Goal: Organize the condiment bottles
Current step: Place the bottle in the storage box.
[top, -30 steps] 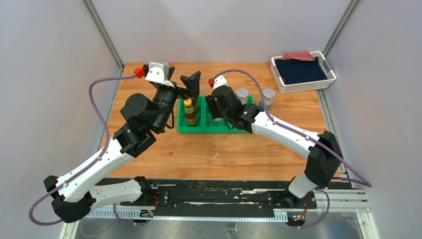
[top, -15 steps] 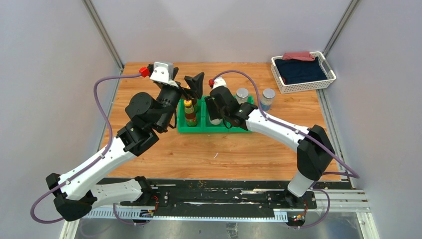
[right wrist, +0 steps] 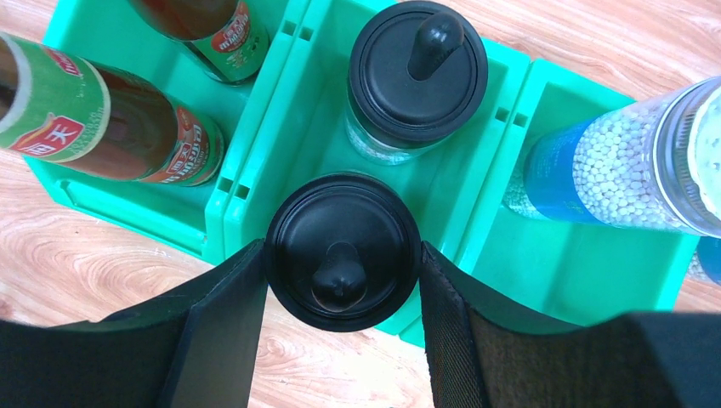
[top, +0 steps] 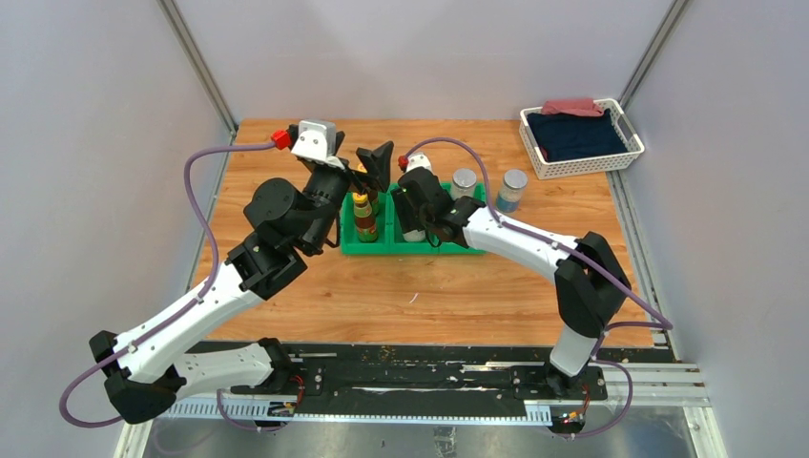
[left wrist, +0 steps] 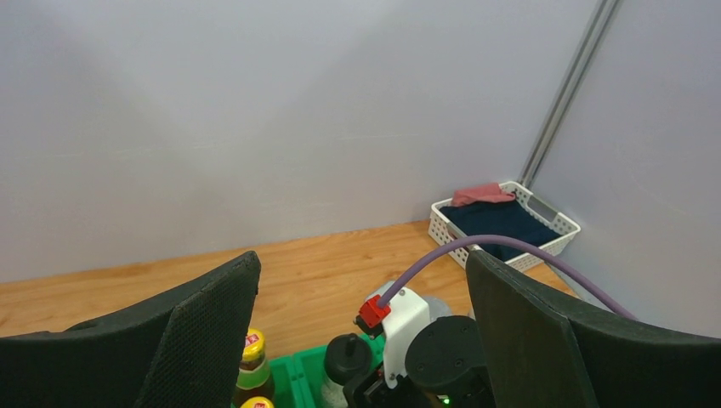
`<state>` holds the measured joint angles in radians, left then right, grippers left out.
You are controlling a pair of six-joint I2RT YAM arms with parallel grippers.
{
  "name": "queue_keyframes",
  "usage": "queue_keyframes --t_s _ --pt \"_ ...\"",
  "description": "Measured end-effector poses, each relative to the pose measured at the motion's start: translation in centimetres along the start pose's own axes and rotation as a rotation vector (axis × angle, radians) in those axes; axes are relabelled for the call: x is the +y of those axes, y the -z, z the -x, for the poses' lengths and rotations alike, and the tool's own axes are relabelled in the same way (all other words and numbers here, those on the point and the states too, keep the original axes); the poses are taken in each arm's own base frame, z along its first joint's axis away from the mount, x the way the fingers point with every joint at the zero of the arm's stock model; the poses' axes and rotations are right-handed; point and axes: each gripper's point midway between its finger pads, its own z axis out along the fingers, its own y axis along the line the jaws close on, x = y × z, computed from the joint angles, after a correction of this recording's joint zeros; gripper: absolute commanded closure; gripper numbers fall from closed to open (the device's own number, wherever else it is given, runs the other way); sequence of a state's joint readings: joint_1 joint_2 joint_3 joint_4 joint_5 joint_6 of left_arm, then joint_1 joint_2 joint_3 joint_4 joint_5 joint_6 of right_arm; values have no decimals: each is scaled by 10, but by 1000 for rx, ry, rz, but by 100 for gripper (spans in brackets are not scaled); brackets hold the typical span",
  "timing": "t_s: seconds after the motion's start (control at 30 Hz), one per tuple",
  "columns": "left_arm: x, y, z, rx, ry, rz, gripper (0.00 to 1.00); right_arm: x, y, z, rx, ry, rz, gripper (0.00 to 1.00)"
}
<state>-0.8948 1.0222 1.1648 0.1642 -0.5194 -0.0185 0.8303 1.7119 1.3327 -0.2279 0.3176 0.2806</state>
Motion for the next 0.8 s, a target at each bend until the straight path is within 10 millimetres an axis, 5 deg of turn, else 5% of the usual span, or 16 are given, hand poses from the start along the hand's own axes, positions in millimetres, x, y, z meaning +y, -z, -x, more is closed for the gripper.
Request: queue_keyframes --t_s 0.8 --pt "-1 0 -6 8 -3 -4 6 -3 -14 -12 34 -7 -16 100"
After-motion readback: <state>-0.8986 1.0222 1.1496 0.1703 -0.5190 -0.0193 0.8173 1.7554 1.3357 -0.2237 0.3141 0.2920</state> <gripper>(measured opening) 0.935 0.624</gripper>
